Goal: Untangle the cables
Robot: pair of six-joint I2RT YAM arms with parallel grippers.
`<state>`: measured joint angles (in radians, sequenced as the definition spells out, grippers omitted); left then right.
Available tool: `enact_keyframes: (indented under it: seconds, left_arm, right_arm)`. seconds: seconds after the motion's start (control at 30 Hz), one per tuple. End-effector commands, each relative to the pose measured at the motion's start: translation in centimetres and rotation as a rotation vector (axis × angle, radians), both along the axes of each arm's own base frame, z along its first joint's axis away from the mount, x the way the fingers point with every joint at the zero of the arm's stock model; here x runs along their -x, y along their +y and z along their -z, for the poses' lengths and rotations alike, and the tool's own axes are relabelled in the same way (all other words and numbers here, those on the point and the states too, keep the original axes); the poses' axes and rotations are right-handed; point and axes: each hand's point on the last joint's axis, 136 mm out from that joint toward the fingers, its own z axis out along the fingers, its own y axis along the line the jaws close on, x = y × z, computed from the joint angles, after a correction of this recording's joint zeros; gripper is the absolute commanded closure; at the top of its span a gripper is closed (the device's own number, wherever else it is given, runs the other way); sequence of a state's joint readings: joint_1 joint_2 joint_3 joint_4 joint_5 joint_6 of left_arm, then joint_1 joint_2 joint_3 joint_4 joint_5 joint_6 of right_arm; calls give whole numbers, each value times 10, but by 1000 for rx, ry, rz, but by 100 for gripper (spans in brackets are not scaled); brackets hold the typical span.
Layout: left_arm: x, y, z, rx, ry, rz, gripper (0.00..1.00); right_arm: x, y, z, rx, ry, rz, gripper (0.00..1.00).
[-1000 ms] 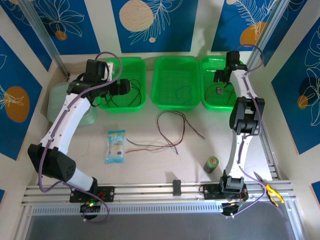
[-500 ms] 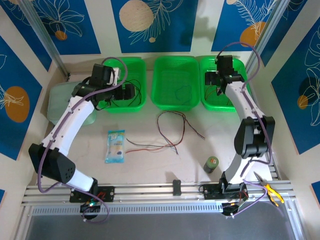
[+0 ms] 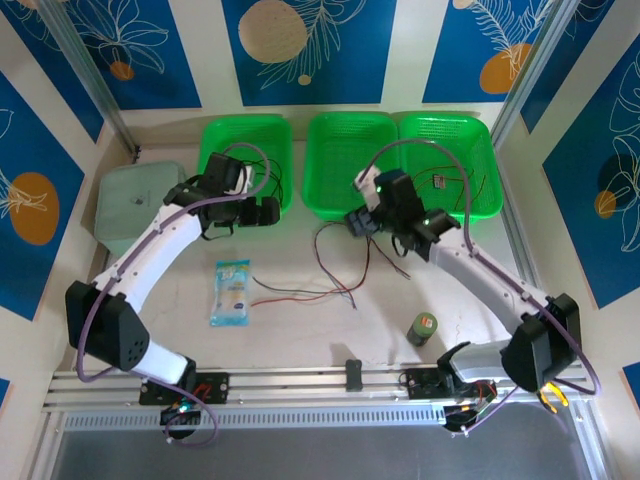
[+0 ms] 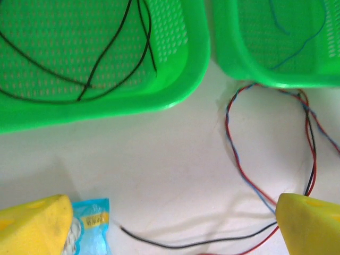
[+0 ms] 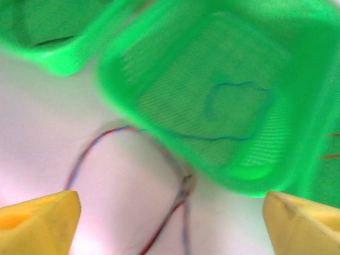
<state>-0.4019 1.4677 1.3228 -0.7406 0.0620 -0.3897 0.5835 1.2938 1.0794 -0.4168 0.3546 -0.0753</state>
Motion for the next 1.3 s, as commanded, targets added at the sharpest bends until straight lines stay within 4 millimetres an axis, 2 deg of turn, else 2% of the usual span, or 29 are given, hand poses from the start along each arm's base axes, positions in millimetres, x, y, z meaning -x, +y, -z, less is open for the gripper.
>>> enact_keyframes:
  seconds: [0.0, 0.1, 0.2, 0.4, 0.5, 0.6, 0.73, 0.83, 1.03, 1.27]
  left_arm:
    - [16, 6, 1, 17, 5, -36, 2]
    - [25, 7, 14, 79, 36, -62, 1]
    - [31, 11, 26, 124, 67, -88, 1]
    - [39, 27, 42, 263, 132, -196, 3]
    - [43, 41, 49, 310, 154, -250, 4]
    - [46, 56, 53, 326, 163, -294, 4]
    - [51, 70, 58, 326, 164, -332, 4]
    - [55, 75, 59, 327, 166, -341, 4]
    - [59, 81, 59, 302, 165, -339, 4]
    - [57, 82, 58, 303, 161, -336, 4]
  right_arm:
    - [48, 34, 11, -126, 70, -163, 20]
    - [80, 61, 30, -157, 72, -310, 29]
    - [101, 80, 52, -147, 68, -450, 33]
    - [133, 109, 90, -60, 65, -727, 46]
    - [140, 123, 100, -33, 60, -824, 48]
    - [143, 137, 109, -19, 83, -891, 50]
    - [145, 156, 135, 50, 114, -978, 52]
    - [135, 166, 147, 67, 160, -968, 53]
    - [112, 184, 146, 44, 277, -871, 55]
    - [97, 184, 172, 107, 371, -810, 60]
